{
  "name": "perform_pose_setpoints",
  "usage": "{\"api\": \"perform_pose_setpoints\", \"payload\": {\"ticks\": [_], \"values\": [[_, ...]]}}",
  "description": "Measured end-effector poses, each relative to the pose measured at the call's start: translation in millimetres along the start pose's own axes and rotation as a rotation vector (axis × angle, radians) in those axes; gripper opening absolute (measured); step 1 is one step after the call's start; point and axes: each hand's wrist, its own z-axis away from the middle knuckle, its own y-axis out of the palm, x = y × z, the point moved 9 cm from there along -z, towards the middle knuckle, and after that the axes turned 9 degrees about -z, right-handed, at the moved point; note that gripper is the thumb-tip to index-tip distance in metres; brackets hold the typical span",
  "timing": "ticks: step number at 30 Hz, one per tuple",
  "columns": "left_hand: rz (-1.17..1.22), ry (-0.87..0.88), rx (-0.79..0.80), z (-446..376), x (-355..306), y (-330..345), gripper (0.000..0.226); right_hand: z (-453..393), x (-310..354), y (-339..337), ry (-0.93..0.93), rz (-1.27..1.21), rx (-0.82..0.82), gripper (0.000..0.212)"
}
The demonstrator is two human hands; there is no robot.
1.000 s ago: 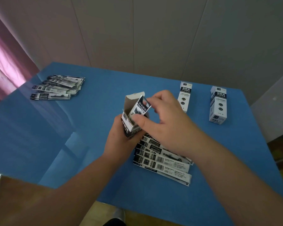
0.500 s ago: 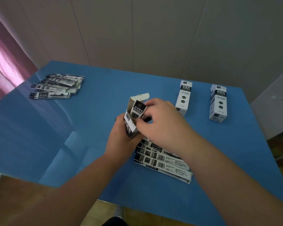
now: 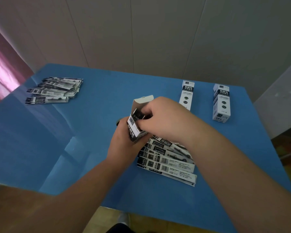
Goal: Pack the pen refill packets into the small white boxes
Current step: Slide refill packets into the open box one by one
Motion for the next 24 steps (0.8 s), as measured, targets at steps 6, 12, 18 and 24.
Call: {"api": "perform_pose_setpoints", "payload": {"ticks": [6,12,18,24], "values": [[-0.037,-0.018,0.036,1,5,6,0.046,4,-3,-3,-0.009,-0.016,-0.07,0.02],[-0.033,-0.036,0.015,0,15,4,0.05,7,-18,-6,-0.087,-0.192,-0.143,0.012],[0.044,-0.169,0.02,5,30,3,0.054,18,-109,-14,0.066,-0.383,-0.356,0.013],[0.028,-0.158,0.028,8,23,3,0.054,9,-172,53,0.26,0.234,0.055,0.031]]}}
